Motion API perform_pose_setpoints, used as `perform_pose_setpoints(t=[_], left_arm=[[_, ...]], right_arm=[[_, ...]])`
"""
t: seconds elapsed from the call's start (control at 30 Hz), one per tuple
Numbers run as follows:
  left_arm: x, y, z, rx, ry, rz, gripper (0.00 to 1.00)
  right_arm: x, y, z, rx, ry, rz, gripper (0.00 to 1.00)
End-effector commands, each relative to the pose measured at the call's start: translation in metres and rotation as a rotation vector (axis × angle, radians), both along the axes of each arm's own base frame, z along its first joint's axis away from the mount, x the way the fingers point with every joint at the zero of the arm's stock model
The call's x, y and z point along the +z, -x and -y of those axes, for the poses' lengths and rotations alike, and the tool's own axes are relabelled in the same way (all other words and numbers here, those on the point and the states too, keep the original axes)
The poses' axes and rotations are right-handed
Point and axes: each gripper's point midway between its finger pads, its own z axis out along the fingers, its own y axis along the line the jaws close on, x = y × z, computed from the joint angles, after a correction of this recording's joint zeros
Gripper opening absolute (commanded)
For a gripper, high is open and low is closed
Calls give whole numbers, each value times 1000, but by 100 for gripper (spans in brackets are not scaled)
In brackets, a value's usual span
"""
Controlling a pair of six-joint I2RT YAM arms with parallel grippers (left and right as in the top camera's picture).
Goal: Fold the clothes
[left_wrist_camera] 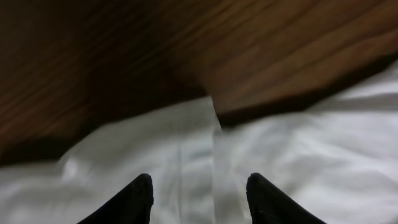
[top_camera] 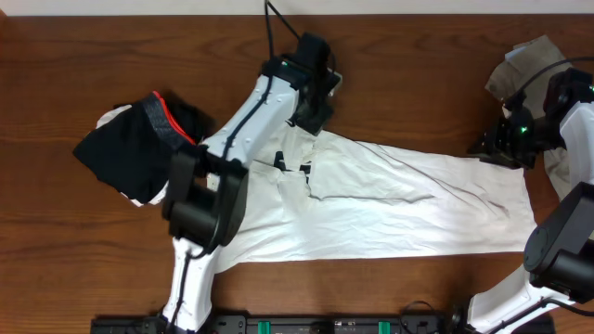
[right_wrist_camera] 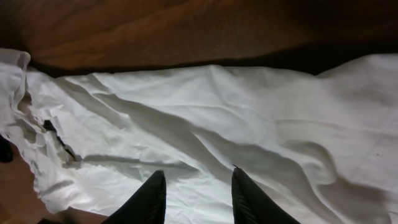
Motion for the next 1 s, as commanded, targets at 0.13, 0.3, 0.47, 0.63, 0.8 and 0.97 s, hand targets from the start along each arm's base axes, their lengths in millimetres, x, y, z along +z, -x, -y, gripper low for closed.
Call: perform_pose_setpoints(t=[0.13, 0.3, 0.47, 0.63, 0.8, 0.97], left_arm=[[-19, -17, 4, -41, -16, 56, 55], [-36, -17, 6, -45, -25, 39, 56], [-41, -26, 1, -29, -62, 76, 50], [-39, -30, 1, -26, -63, 91, 42], [-38, -33, -2, -18, -81, 107, 10], [-11, -41, -26, 64, -187, 175, 6]], right_arm=[[-2, -1, -8, 33, -4, 0, 34], [-2, -2, -8, 33, -3, 3, 34], [-2, -2, -8, 33, -3, 2, 34], [-2, -2, -8, 33, -3, 2, 33], [-2, -2, -8, 33, -3, 3, 33], [-2, -1, -8, 33, -4, 0, 33]])
